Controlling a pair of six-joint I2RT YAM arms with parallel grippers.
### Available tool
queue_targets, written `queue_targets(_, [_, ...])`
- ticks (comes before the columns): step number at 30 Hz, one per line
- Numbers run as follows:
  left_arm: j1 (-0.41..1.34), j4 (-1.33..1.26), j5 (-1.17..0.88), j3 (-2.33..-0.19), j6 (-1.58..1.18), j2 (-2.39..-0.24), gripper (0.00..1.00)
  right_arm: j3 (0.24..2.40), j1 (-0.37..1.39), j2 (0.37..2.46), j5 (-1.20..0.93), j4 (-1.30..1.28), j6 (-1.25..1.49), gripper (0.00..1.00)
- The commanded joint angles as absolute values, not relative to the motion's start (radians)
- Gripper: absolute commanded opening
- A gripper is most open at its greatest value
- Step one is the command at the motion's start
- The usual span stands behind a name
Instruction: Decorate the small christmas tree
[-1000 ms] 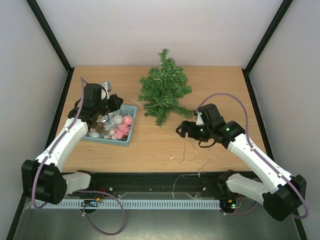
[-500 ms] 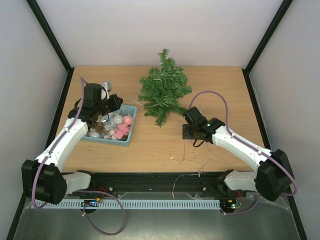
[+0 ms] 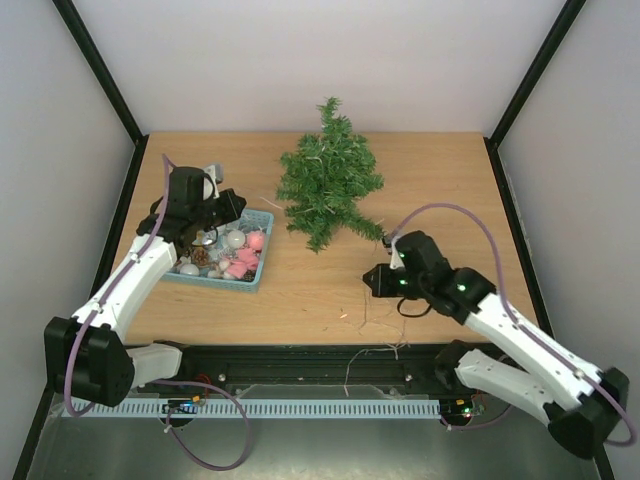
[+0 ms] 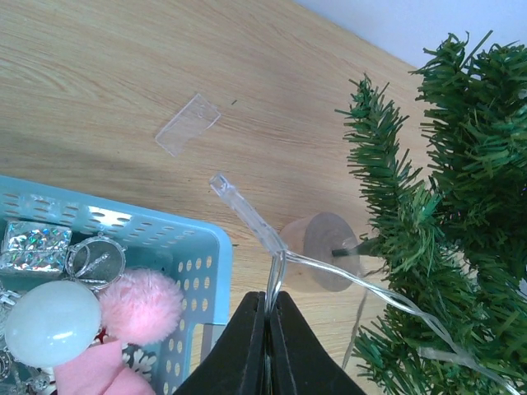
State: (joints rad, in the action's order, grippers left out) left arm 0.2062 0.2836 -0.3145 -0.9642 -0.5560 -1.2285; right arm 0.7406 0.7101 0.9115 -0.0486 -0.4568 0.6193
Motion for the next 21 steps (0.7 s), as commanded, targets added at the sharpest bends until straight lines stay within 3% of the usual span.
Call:
queue_targets(1, [0.199,0.312,-0.327,-0.996,-0.538,-1.23,0.02,0.844,0.726,0.725,-0.403,-0.625,0.761,0.01])
queue_targets(9, [0.213,0.295,-0.339,-0.984,-0.546,-1.238,0.02,1.127,0.726,0.714,-0.663,-0.633,0.852,0.01])
queue_targets(13, [0.229,0.299,-0.339,-0.988,-0.541,-1.251,0.02,1.041,0.726,0.759,-0.533,-0.792,0.76,0.01])
queue_targets(21, [0.242,0.297,-0.334,-0.988,-0.54,-1.245,0.02,0.711,0.726,0.731,-0.46,-0.646,0.807,0.01])
